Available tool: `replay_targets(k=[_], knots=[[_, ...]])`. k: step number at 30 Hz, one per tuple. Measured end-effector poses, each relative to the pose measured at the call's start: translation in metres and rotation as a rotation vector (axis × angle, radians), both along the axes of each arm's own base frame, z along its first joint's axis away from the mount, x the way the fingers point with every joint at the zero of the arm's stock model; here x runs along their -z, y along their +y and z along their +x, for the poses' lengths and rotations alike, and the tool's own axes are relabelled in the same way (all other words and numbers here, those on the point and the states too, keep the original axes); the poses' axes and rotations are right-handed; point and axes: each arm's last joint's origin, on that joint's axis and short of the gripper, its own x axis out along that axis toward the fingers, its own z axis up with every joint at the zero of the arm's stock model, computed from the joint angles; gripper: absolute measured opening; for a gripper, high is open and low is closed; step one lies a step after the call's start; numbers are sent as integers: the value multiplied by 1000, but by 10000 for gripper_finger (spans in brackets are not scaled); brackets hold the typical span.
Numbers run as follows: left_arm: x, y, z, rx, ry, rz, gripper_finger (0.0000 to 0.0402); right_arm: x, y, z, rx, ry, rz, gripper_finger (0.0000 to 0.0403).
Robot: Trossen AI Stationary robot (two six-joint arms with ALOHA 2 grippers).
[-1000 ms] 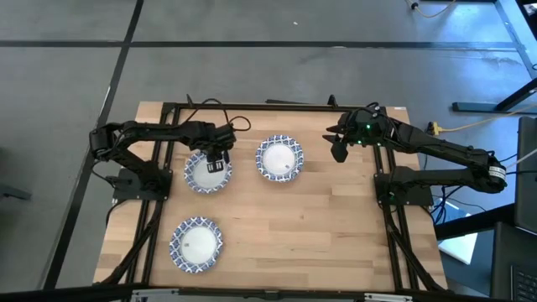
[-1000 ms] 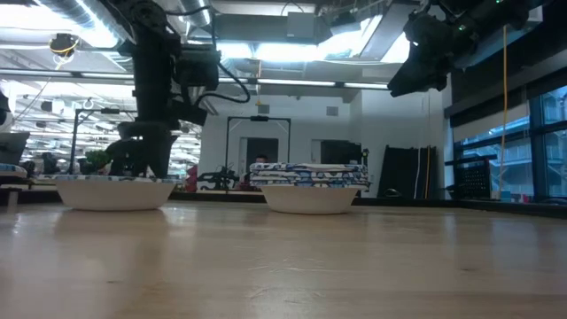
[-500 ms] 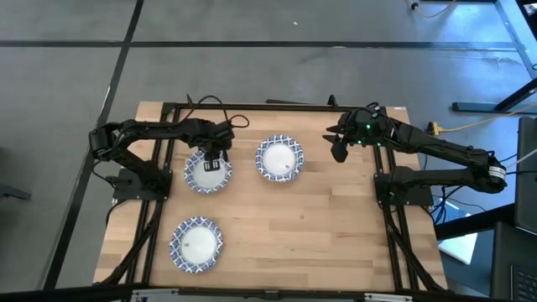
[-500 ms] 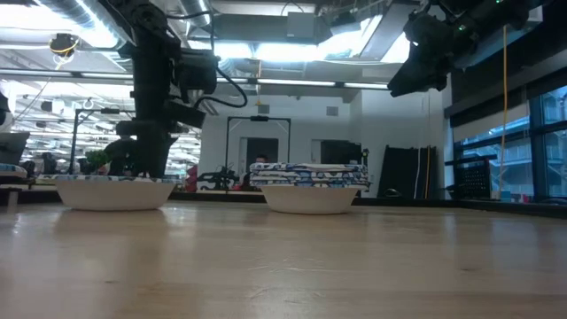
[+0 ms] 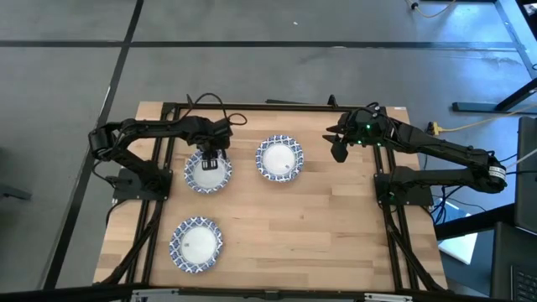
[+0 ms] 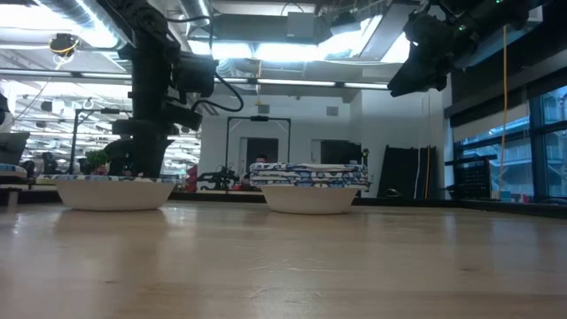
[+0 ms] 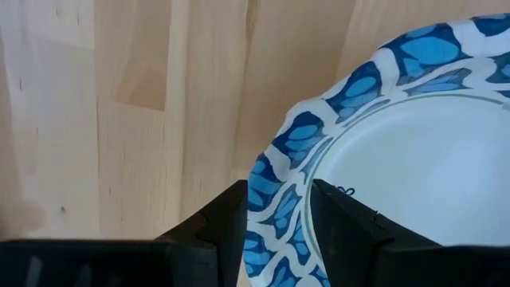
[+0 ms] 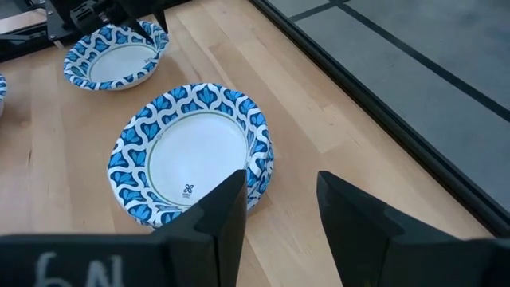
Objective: Nest bowls inside each other
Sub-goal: Stack the top bowl on top of the bowl on the table
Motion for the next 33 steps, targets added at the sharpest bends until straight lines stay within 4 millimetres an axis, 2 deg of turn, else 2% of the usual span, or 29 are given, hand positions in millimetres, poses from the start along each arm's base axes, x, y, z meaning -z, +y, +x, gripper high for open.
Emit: replay_targets(k=[8, 17, 25, 33], knots=[[1, 1, -1, -3, -1, -1, 133, 0, 0, 0, -1, 0, -1, 154], [10, -3, -7, -28, 23, -22, 133, 0, 0, 0, -1, 1, -1, 154], [9, 1, -6, -44, 29, 53, 133, 0, 0, 0, -1, 0, 0, 154], [9, 7, -5, -87, -28, 42, 133, 0, 0, 0, 0, -1, 1, 154]])
